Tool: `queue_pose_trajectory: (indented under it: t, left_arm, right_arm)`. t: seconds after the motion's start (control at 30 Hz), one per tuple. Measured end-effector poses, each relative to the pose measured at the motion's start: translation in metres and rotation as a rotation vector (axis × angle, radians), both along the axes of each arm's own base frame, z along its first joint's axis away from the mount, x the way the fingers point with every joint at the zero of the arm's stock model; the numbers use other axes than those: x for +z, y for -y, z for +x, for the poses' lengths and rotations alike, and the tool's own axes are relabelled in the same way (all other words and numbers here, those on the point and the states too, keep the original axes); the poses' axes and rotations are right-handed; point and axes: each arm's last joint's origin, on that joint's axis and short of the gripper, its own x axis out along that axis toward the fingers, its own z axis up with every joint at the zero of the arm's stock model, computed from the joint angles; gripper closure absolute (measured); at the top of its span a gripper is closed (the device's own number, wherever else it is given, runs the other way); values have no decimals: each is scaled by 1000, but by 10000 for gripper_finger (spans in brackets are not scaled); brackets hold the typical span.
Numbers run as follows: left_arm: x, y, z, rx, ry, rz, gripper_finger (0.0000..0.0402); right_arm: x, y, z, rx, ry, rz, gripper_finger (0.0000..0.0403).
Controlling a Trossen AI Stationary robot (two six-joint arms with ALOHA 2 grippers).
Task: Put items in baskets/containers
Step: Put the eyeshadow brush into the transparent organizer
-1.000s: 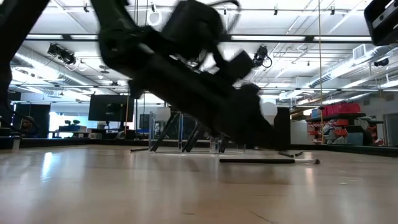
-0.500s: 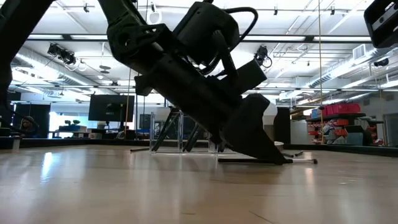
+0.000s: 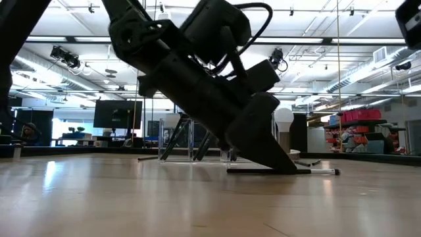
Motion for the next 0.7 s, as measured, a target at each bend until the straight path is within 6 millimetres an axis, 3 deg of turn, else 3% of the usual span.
queue_pose_trajectory:
  t: [0.4,0.57,0.7]
  left_arm:
    - [23,22,-6,-19,63,-16,388]
    - [31,25,-5,-7,118,-29,385]
    - [50,30,-6,-10,182,-51,387]
  right_arm:
    - [-37,7,-12,-37,-300,245,389]
    - [-50,12,-16,-91,-401,286,336]
    - [-68,12,-15,-130,-400,192,282]
